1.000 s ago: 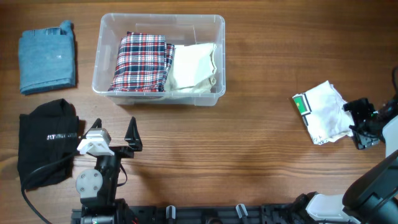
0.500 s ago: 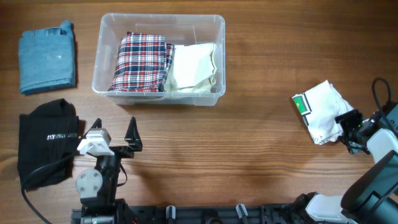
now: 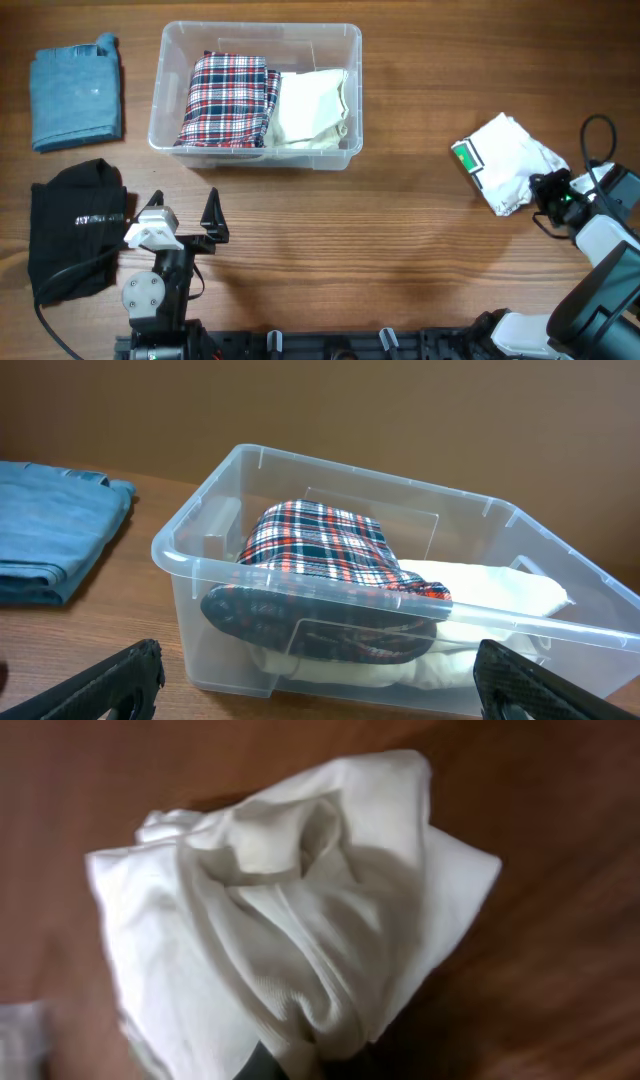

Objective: Pack container
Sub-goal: 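Carry the white cloth into the bin's right side and release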

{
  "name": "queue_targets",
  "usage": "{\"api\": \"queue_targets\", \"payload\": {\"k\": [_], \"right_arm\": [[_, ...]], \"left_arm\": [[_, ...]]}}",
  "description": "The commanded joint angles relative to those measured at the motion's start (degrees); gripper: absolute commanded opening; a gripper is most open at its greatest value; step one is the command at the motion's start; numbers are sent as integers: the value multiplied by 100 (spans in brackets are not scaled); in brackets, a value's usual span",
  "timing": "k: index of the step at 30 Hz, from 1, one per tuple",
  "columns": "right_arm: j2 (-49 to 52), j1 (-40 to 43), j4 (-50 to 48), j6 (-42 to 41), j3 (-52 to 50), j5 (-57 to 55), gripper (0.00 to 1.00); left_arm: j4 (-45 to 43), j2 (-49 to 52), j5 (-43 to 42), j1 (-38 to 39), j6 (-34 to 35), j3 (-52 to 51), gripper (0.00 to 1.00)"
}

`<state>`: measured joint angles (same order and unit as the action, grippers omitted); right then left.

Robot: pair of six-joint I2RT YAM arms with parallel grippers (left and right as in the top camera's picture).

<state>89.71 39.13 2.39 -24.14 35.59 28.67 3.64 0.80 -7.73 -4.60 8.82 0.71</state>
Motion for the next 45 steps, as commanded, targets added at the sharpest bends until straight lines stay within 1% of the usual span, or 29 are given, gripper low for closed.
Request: {"api": "queue_targets", "payload": {"k": [1,4,6,9,10,12,14,16,20,22,23,24,26,27,29,30,32,34,35,36,38,40,43,45], "right_arm": [[37,-129,-39,15,260,1110,4],[4,-599,-39,17,767,2057,4],[-15,-1069,7,13,1239,2625,4],[-26,-1700,125,13,1897,3128,4],[-26,-2087,125,15,2170,3226,4],[-26,-2605,125,4,2566,3270,4],[-28,-3008,125,-94,3018,3285,4],[-52,-3449,125,-251,3689,3289,4],[-63,-4127,107,-363,4419,3071,4],[-63,-4503,133,-553,4446,2433,4],[-61,-4719,203,-651,4444,1937,4],[-61,-5062,284,-861,4444,1045,4],[-57,-5639,278,-1198,4444,-400,4],[-57,-6192,275,-1478,4444,-1860,4],[-26,-6784,275,-1707,4444,-3550,4],[70,-7250,278,-2155,4444,-5077,4],[238,-7584,278,-2787,4444,-6369,4],[531,-7700,278,-3471,4444,-6907,4],[636,-7700,278,-3681,4444,-6894,4],[863,-7700,282,-4221,4444,-6874,4],[1167,-7707,275,-5047,4444,-6566,4],[1370,-7707,256,-5689,4444,-6102,5],[1482,-7746,197,-6146,4444,-5941,4],[1488,-7814,57,-6227,4444,-5921,4]], "left_arm": [[7,-42,33,26,-94,-35,100],[7,-42,33,26,-94,-35,100],[7,-42,33,26,-94,-35,100],[7,-42,33,26,-92,-35,100],[7,-42,33,26,-94,-35,100],[7,-42,33,26,-94,-35,100],[7,-42,33,26,-94,-35,100],[7,-42,33,26,-92,-35,100],[7,-42,33,26,-92,-35,100],[7,-42,33,26,-94,-35,100],[7,-42,33,26,-92,-35,100],[7,-42,33,26,-94,-35,100],[7,-42,33,26,-92,-35,100],[7,-42,33,26,-92,-35,100],[7,-42,33,26,-92,-35,100],[7,-42,33,26,-94,-35,100],[7,-42,33,26,-94,-35,100],[7,-42,33,26,-92,-35,100],[7,-42,33,26,-94,-35,100],[7,-42,33,26,-94,-35,100],[7,-42,33,26,-92,-35,100],[7,-42,33,26,-94,-35,100],[7,-42,33,26,-94,-35,100],[7,-42,33,26,-94,-35,100]]}}
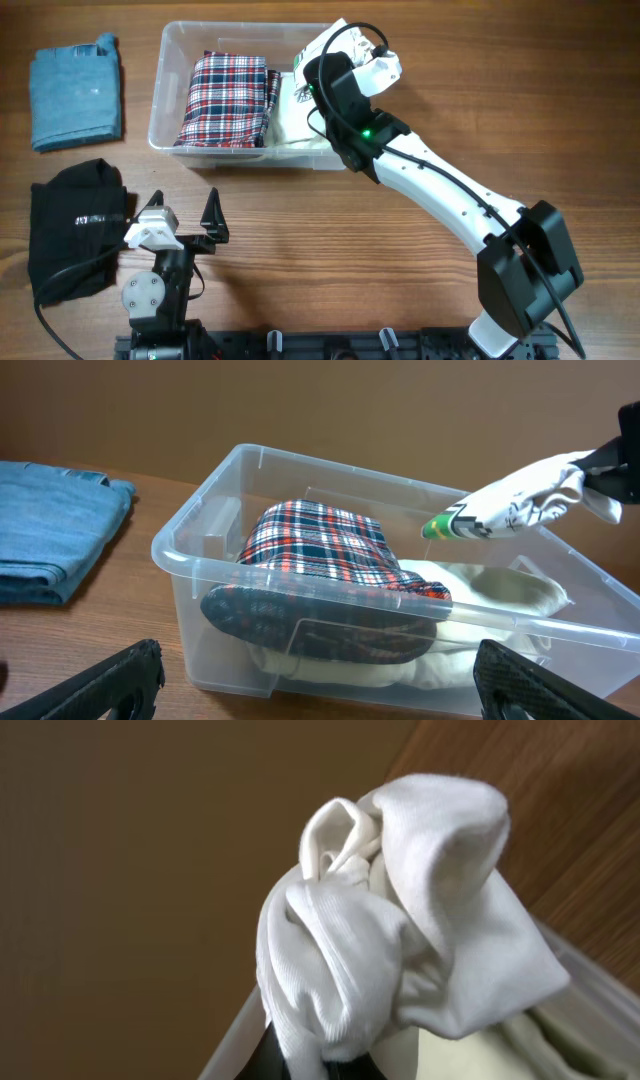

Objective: Pack container
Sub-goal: 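Carry the white cloth into the bin's right side and release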

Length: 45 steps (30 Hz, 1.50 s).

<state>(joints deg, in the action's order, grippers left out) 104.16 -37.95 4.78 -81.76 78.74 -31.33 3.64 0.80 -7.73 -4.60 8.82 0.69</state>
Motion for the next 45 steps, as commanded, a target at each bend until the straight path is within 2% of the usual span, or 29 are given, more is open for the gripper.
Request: {"api": "queue_targets", "payload": {"k": [1,8,14,15,16,17,18,24,30,32,35,38,39,41,42,43,44,45], "right_arm": [[55,-155,-273,-651,129,76,4],[535,-350,-564,-1871,129,229,4],[669,-382,-610,-1934,129,291,4],[669,-385,-625,-1934,129,295,8],[669,-389,-678,-1882,129,356,37],[667,-400,-748,-1851,129,474,75],[662,-404,-796,-1853,129,586,100],[358,-660,-876,-1720,129,697,100],[-678,-1058,-852,-1102,129,562,100],[-1119,-1113,-859,-577,129,511,100],[-1471,-1110,-859,848,129,-155,100],[-1515,-1067,-726,4017,129,-341,100],[-1515,-1058,-289,4924,129,-457,100],[-1515,-944,546,4983,129,-988,100],[-1528,-737,935,4979,129,-898,100],[-1528,-553,1005,5342,129,-402,100],[-1523,-365,977,5840,129,404,100],[-1493,-111,870,6474,129,1661,97]], "left_arm": [[7,-42,33,26,-94,-33,100],[7,-42,33,26,-92,-33,100],[7,-42,33,26,-94,-33,100],[7,-42,33,26,-92,-33,100],[7,-42,33,26,-92,-33,100],[7,-42,33,26,-94,-33,100],[7,-42,33,26,-92,-33,100],[7,-42,33,26,-94,-33,100],[9,-42,33,26,-94,-33,100],[7,-42,33,26,-92,-33,100],[7,-42,33,26,-92,-33,100],[7,-42,33,26,-94,-33,100],[7,-42,33,26,-94,-33,100],[7,-42,33,26,-92,-33,100],[7,-42,33,26,-94,-33,100],[7,-42,33,26,-92,-33,100],[7,-42,33,26,-92,-33,100],[7,-42,33,26,-92,-33,100]]}}
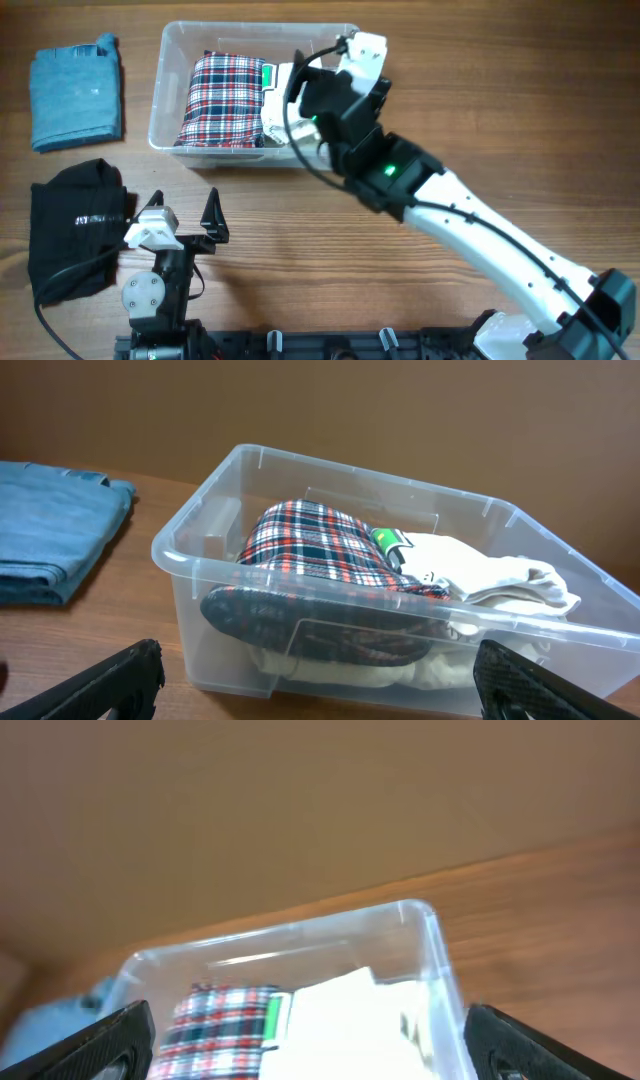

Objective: Pack container
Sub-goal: 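Carry the white cloth into the bin's right side and release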

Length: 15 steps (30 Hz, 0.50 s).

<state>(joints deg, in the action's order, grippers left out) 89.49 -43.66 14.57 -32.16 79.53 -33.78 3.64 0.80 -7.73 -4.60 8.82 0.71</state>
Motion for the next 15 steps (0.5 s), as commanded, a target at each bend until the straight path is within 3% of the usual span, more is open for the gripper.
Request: {"api": "queue_targets", "payload": {"k": [1,2,3,4,5,15], "right_arm": [[33,599,-175,1937,50,2645,88],[122,667,-212,2186,50,2975,75],[302,695,-280,2500,50,3150,34],[466,693,-372,2647,50,3154,8],[647,693,-498,2758,50,3241,4],[2083,699,-623,2741,116,3539,4]], "left_arm": [[7,-42,33,26,-92,-35,100],[7,-42,33,26,-92,-35,100],[7,-42,33,26,-94,-35,100],[7,-42,33,26,-92,-35,100],[7,-42,33,26,-94,-35,100],[7,-42,33,26,-92,-35,100]]}}
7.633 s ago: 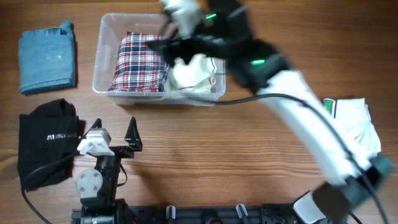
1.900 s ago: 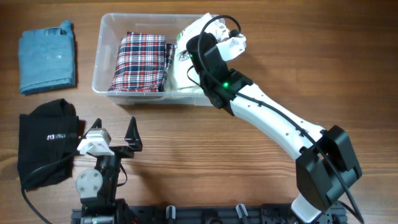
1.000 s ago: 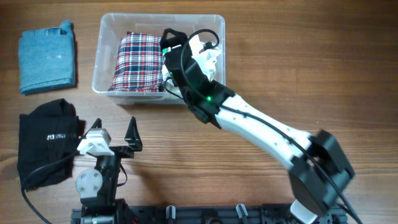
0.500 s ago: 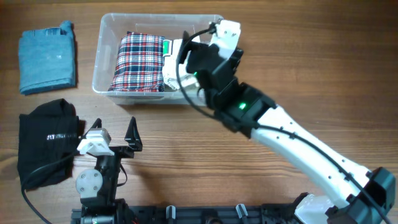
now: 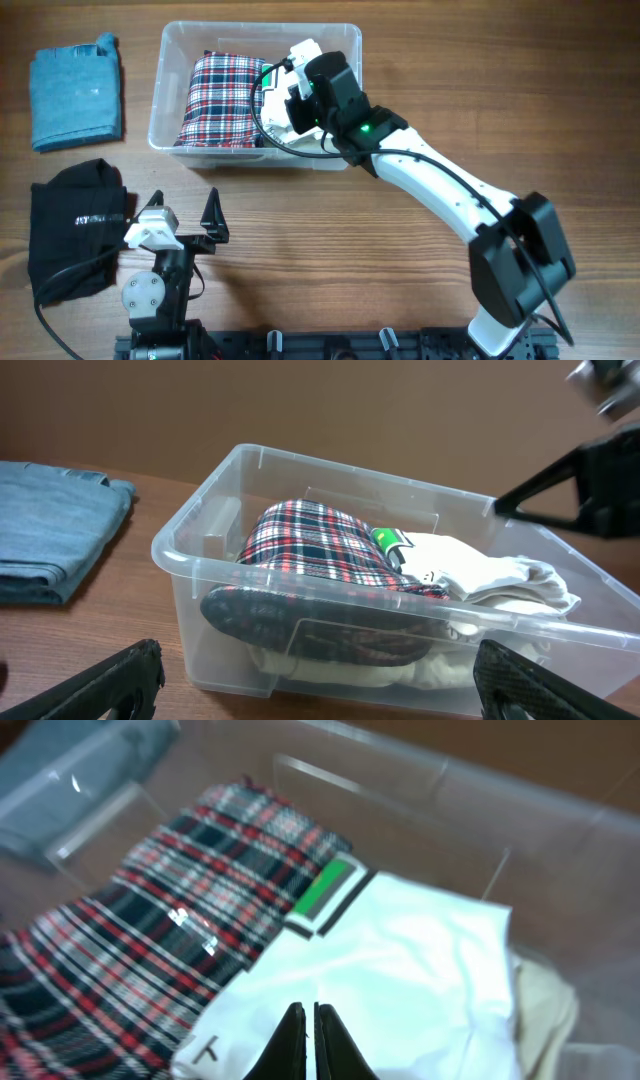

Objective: Pack container
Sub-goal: 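Carry the white cloth into the bin's right side and release, then raise the right arm away from the bin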

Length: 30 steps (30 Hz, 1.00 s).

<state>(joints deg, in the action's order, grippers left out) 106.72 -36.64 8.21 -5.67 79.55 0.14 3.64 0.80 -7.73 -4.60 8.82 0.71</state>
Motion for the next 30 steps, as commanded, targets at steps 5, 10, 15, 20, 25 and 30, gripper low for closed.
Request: {"api": "queue_targets", "payload": {"k": [5,10,15,20,25,30], "right_arm": [[625,-2,649,-203,114,184,4],[632,-2,922,-208,114,184,4],[245,-2,769,-188,323,184,33],[-1294,293,955,-802,1045,-868,99],[-2081,1622,1858,-1943,1045,-2258,100],[-2033,2741,3067,-2470,962,-2267,100]], "left_arm": [[7,-42,33,26,-94,-35,100],[7,-42,33,26,-92,-35,100],[7,-42,33,26,-94,-35,100],[7,-42,33,26,-94,-35,100],[4,-42,33,26,-94,-35,100],[7,-42,33,26,-94,-35,100]]}}
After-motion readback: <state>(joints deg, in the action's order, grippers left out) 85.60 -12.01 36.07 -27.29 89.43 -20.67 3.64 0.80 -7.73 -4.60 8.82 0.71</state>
